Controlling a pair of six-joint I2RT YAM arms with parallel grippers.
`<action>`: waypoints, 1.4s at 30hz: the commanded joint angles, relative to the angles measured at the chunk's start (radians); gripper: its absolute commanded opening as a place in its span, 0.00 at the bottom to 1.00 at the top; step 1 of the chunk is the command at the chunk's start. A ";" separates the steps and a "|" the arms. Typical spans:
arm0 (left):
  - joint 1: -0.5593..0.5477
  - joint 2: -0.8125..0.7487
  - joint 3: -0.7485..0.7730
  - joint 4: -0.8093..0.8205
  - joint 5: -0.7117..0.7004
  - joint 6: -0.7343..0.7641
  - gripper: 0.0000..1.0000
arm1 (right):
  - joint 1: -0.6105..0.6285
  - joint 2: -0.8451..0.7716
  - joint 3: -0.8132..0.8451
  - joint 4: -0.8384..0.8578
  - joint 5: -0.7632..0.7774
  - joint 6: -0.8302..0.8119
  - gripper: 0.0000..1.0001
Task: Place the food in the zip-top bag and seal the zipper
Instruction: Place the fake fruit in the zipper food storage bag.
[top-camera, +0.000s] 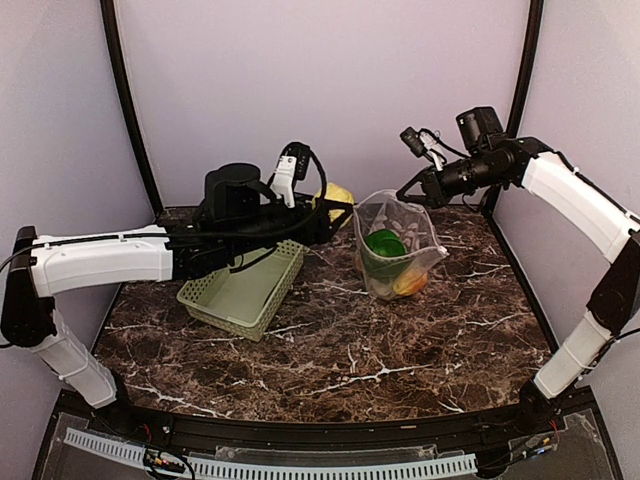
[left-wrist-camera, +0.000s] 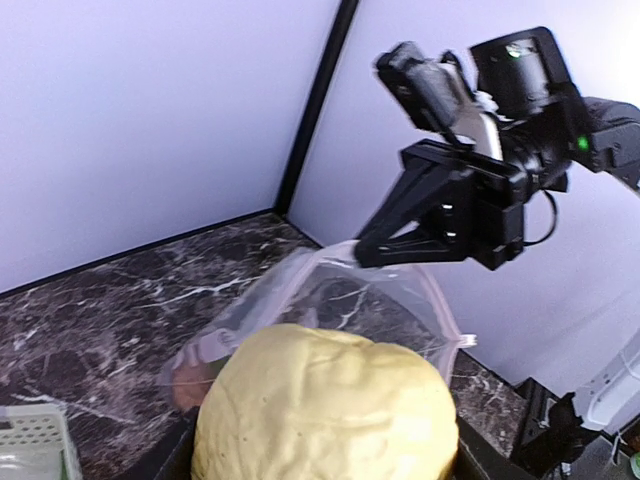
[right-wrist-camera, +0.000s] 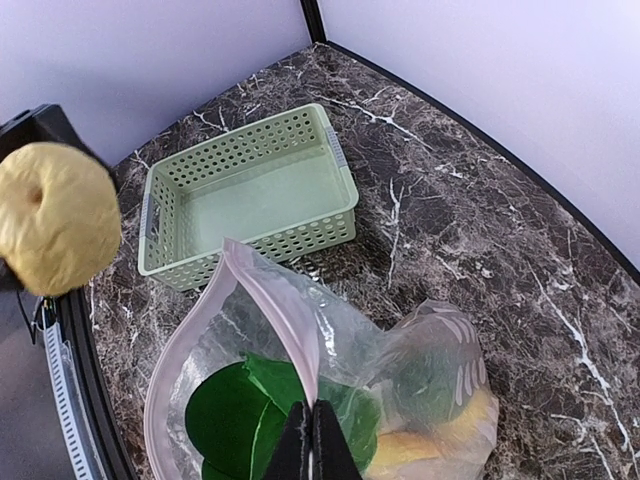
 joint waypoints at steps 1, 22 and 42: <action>-0.067 0.090 0.080 0.155 0.105 -0.003 0.55 | -0.006 -0.001 0.065 -0.004 0.005 0.016 0.00; -0.121 0.484 0.571 -0.173 -0.095 0.137 0.56 | -0.005 0.003 0.102 -0.022 -0.032 0.042 0.00; -0.248 0.504 0.707 -0.222 -0.240 0.378 0.97 | -0.006 0.014 0.096 -0.022 -0.020 0.031 0.00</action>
